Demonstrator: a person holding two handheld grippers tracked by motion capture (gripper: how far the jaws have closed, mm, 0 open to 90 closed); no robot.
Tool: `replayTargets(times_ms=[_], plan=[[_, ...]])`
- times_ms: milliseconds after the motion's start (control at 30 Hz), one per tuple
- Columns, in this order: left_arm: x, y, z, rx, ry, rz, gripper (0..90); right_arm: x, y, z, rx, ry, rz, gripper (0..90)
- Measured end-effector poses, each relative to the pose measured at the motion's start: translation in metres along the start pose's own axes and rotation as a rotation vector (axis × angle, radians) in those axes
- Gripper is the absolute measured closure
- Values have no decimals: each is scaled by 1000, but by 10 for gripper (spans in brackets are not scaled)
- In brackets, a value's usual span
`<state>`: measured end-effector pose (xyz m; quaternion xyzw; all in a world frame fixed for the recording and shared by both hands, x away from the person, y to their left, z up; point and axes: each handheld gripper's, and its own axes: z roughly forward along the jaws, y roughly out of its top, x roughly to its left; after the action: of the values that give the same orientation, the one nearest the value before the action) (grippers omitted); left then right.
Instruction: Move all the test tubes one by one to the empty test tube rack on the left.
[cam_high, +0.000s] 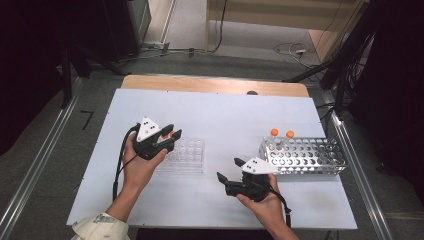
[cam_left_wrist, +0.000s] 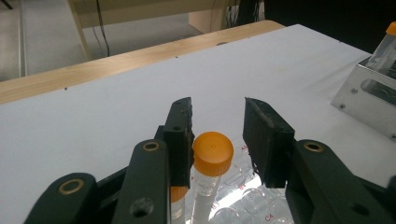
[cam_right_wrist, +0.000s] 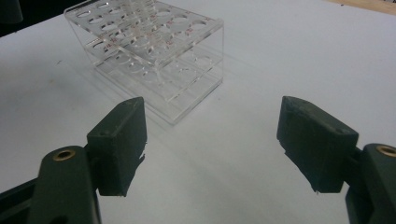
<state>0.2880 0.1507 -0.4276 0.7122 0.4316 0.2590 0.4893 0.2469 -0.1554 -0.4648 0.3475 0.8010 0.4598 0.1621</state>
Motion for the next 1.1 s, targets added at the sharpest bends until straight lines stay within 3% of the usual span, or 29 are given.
replayTargets(times_ms=[200,333,433,567,700,1100], plan=[[0,2,-3,-20,-10,-20,556,-1,0,-1,-2,-2,1,230],[1,5,-7,-51,-45,-65,529,-2,0,-2,-5,-4,4,230],[1,7,-9,-62,-53,-76,474,-3,1,-3,-9,-5,2,230],[-5,9,-12,-69,-68,-94,406,-5,1,-5,-12,-8,4,230],[-10,10,-13,-68,-86,-101,342,-8,2,-7,-11,-19,9,229],[-26,7,-13,-59,-131,-77,319,-24,5,-23,-51,-60,36,229]])
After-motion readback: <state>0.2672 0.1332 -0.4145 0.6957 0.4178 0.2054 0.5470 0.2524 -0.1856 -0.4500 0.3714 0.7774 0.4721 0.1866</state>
